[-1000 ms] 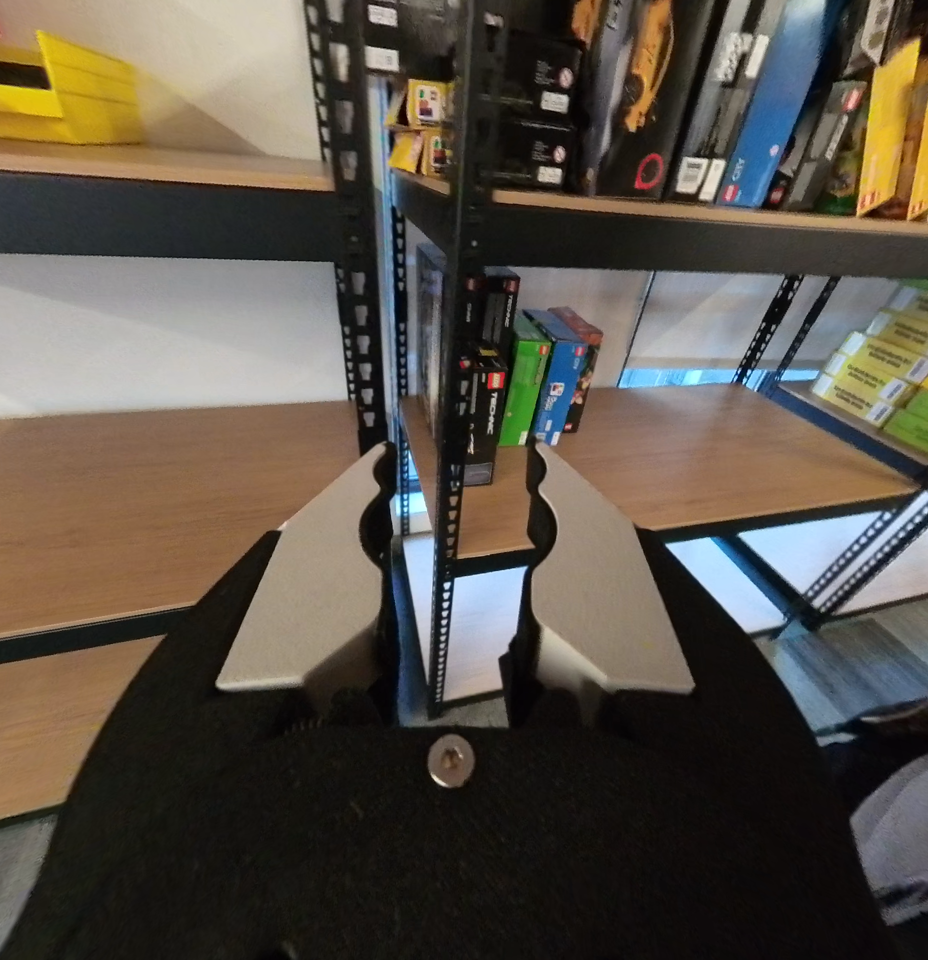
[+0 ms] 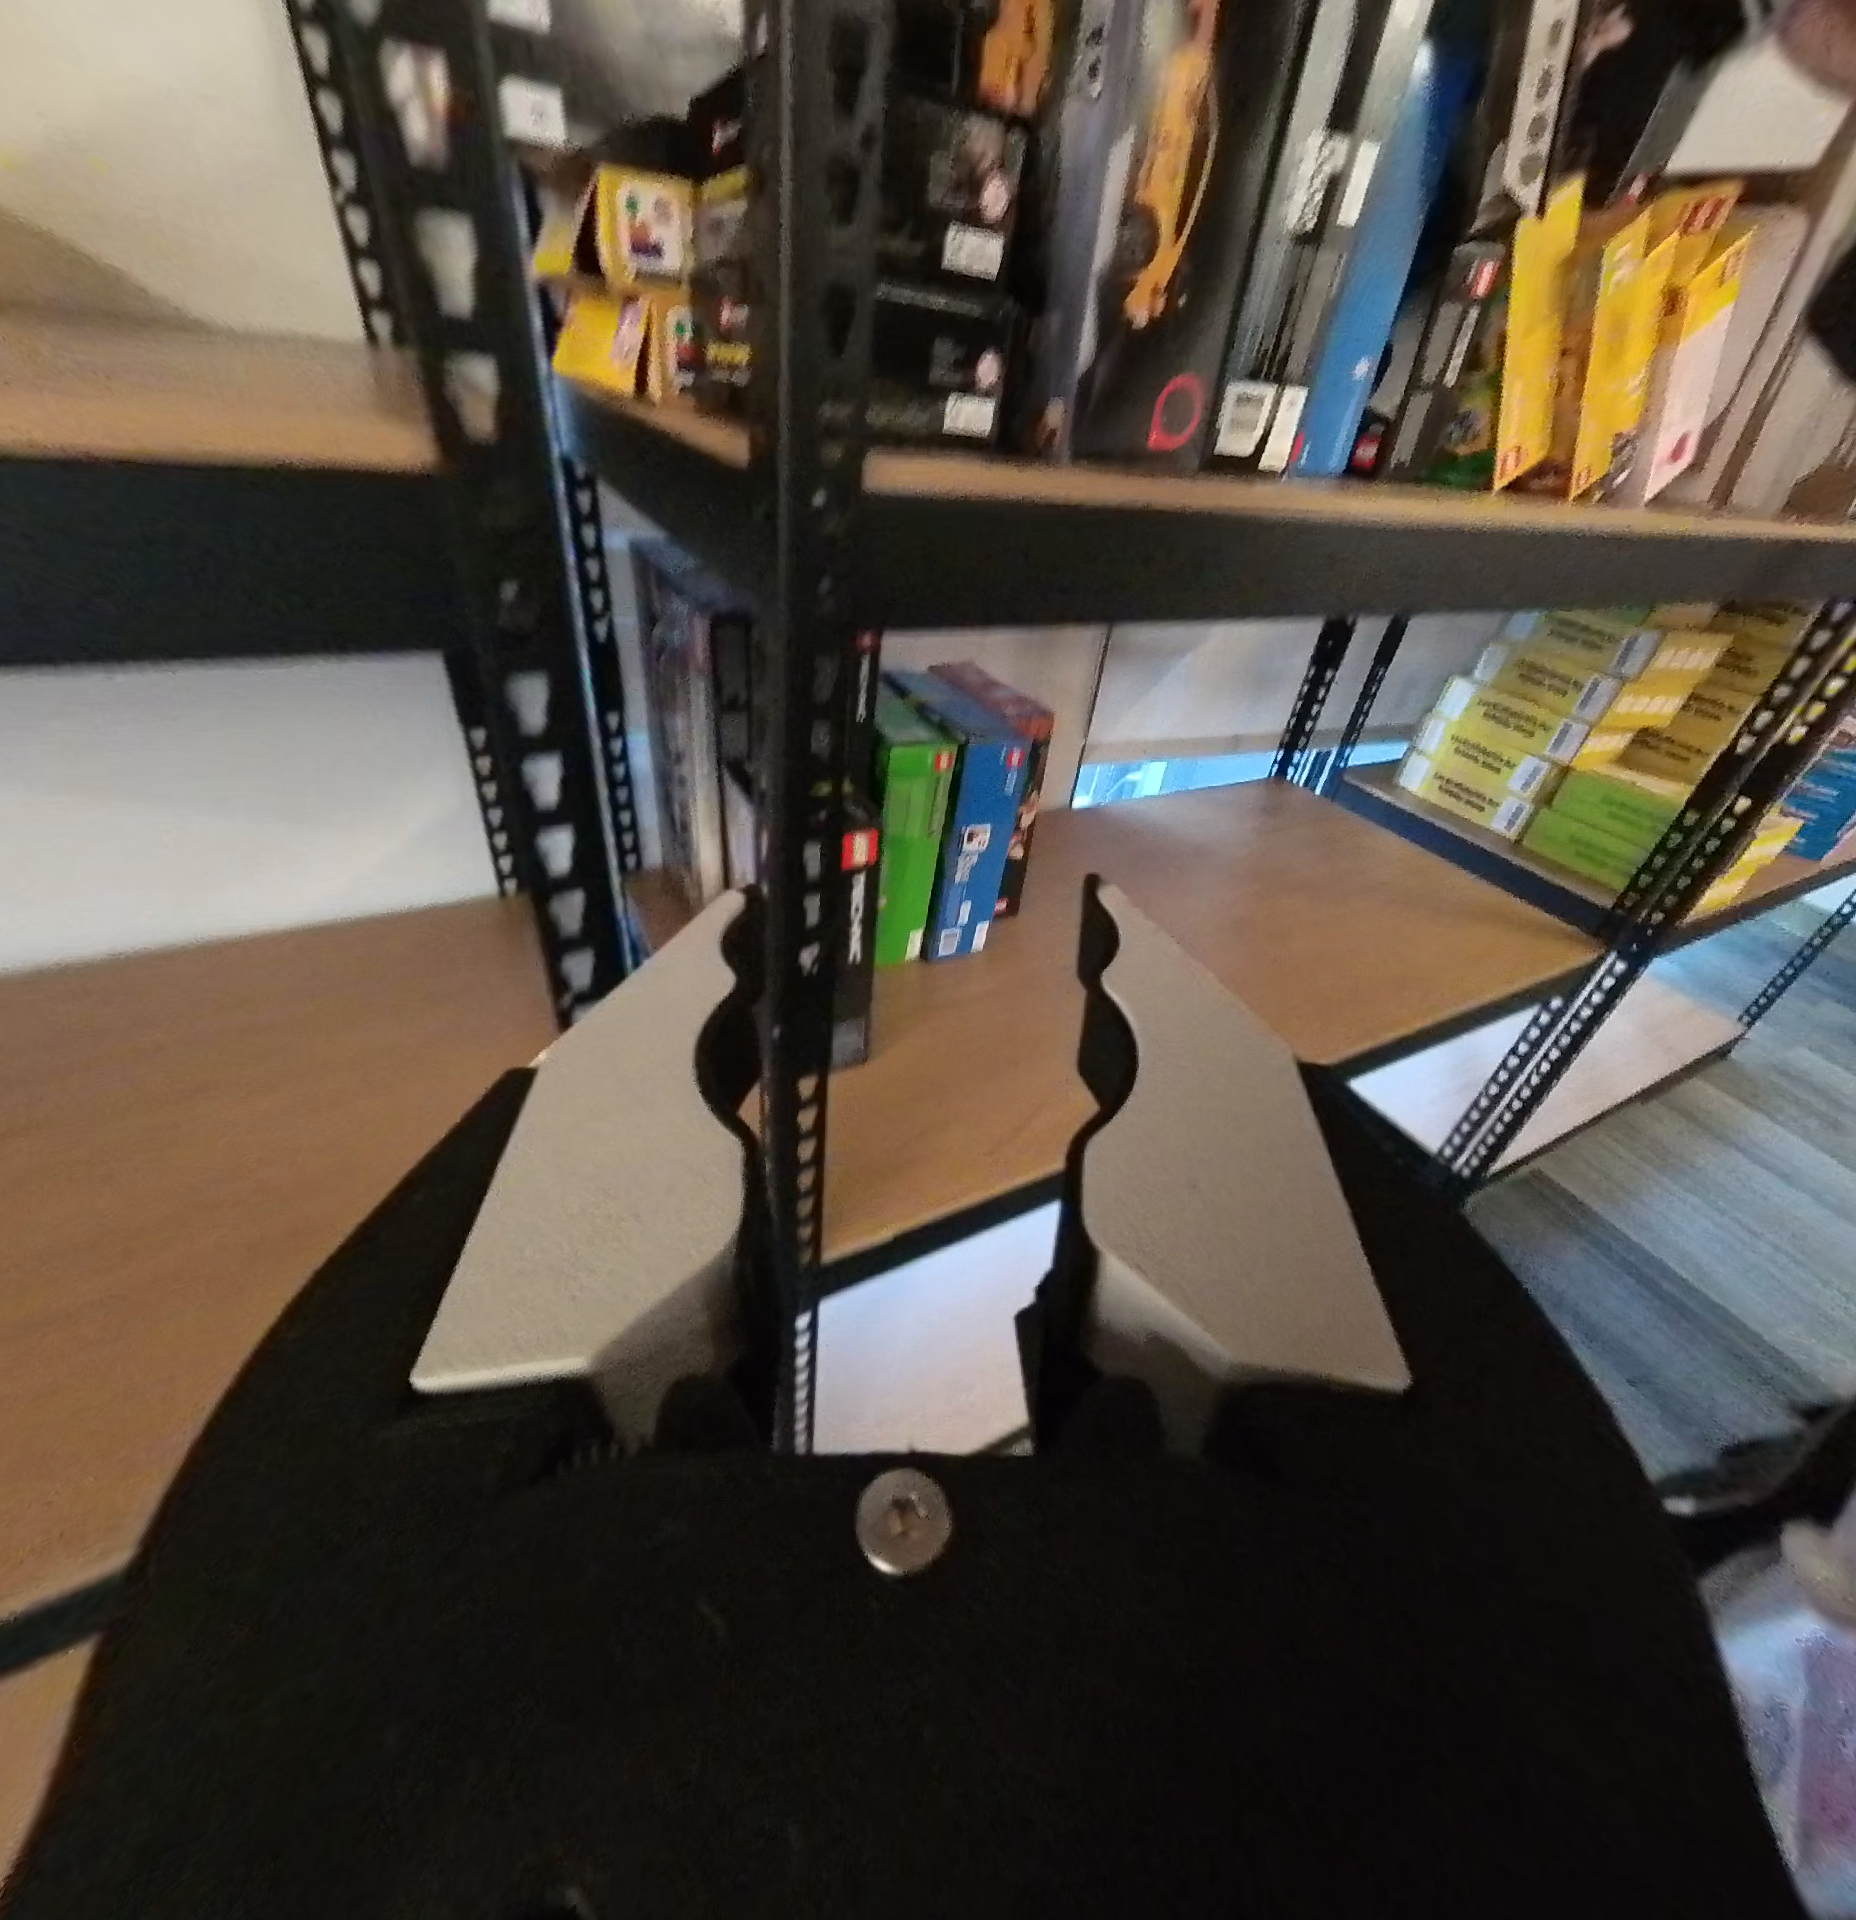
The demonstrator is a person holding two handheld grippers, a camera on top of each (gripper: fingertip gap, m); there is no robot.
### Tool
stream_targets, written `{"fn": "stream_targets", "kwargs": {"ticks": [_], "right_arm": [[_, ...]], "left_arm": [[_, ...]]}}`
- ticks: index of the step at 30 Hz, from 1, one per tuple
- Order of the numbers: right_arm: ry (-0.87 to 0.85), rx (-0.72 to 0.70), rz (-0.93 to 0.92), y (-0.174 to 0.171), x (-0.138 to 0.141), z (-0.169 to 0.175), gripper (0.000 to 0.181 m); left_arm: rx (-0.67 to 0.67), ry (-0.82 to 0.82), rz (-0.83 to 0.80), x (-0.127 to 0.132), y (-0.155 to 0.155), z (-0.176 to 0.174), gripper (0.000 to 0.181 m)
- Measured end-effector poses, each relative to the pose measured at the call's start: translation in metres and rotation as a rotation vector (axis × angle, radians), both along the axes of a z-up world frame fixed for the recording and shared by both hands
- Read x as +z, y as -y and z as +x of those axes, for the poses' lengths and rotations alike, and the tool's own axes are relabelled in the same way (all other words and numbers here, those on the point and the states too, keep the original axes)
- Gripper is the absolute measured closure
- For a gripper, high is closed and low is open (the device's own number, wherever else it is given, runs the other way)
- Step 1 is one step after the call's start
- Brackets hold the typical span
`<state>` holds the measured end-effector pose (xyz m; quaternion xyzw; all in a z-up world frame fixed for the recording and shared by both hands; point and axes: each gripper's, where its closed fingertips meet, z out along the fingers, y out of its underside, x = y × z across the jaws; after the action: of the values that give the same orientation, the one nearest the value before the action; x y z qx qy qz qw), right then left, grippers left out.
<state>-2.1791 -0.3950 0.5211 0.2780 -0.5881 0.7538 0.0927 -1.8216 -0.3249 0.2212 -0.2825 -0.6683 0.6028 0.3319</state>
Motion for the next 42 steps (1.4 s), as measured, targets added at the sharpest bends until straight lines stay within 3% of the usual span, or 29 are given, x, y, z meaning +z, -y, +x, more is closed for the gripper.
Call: {"fn": "stream_targets", "kwargs": {"ticks": [5,11,15,20,24,30,35,42], "right_arm": [[0.112,-0.085,0.022,-0.064,-0.075,-0.054,0.098],[0.312,-0.127,0.110,-0.124,-0.169,-0.141,0.098],[0.272,-0.156,0.211,-0.153,-0.201,-0.212,0.099],[0.233,-0.195,0.231,-0.180,-0.204,-0.305,0.099],[0.310,-0.184,0.238,-0.182,-0.200,-0.363,0.101],[0.297,-0.177,0.262,-0.176,-0.200,-0.409,0.102],[0.308,-0.156,0.285,-0.166,-0.209,-0.420,0.103],[0.243,-0.083,0.312,-0.139,-0.216,-0.407,0.104]], "left_arm": [[-0.006,0.010,-0.045,0.063,0.018,-0.076,0.088],[0.005,0.013,-0.126,0.136,0.033,-0.191,0.071],[0.155,0.013,-0.243,0.185,0.055,-0.255,0.068],[0.365,0.039,-0.299,0.221,0.109,-0.312,0.055],[0.432,-0.001,-0.192,0.224,0.151,-0.342,0.048],[0.502,0.087,-0.186,0.215,0.189,-0.357,0.045],[0.424,0.104,-0.125,0.207,0.199,-0.365,0.060],[0.362,0.128,-0.069,0.204,0.187,-0.361,0.066]]}}
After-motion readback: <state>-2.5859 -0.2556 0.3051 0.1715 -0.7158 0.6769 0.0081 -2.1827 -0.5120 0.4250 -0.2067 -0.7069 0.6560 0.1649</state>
